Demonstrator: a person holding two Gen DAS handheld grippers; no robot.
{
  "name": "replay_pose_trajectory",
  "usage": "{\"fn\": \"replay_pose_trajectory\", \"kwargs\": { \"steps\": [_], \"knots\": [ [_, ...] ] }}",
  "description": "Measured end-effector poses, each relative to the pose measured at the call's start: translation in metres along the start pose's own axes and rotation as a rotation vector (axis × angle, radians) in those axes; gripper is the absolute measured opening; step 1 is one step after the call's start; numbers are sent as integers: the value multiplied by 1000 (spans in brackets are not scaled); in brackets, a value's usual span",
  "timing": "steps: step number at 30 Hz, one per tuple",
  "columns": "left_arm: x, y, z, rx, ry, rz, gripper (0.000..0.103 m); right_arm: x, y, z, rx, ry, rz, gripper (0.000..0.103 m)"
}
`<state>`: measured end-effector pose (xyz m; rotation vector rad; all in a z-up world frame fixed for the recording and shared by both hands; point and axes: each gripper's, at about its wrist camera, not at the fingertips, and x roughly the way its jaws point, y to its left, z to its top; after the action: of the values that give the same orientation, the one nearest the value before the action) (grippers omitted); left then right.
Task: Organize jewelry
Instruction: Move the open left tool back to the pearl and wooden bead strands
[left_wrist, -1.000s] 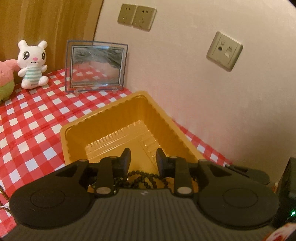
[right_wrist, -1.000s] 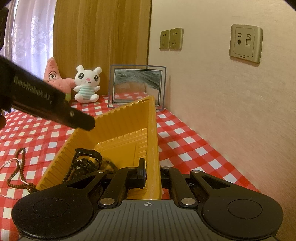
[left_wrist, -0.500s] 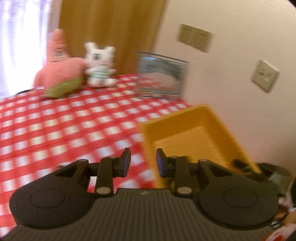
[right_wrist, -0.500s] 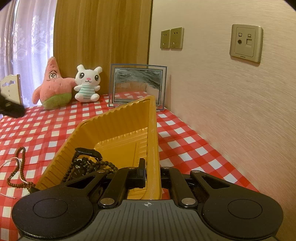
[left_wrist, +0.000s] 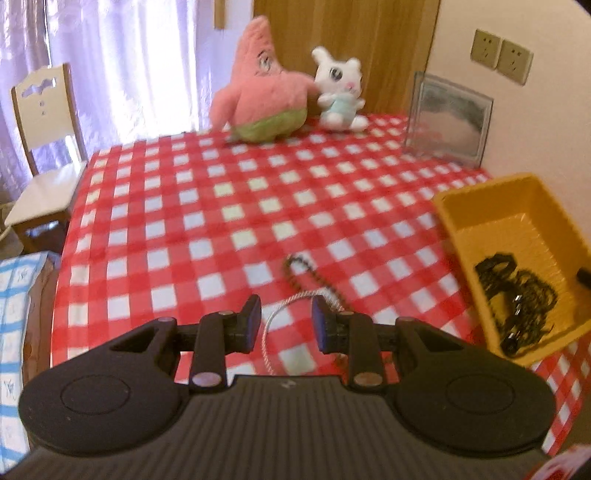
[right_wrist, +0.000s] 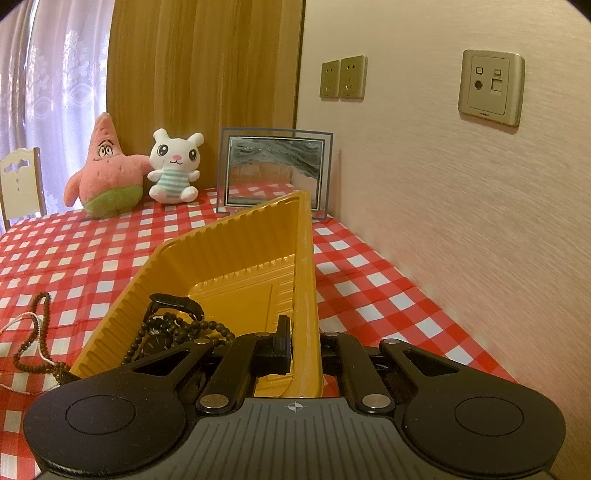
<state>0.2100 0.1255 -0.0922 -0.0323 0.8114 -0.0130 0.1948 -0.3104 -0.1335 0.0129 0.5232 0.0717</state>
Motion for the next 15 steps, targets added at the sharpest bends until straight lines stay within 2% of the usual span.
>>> {"fn": "replay_pose_trajectory", "kwargs": {
  "steps": [7, 12, 15],
  "knots": [
    [17, -2, -12, 54, 53, -20, 26, 0, 0, 0, -3, 2, -1, 5],
    [20, -24, -12, 106, 48, -105, 26, -1, 0, 0, -4, 2, -2, 5],
    [27, -47, -15, 170, 54, -148, 26, -1, 0, 0, -2, 3, -2, 5]
  ]
}}
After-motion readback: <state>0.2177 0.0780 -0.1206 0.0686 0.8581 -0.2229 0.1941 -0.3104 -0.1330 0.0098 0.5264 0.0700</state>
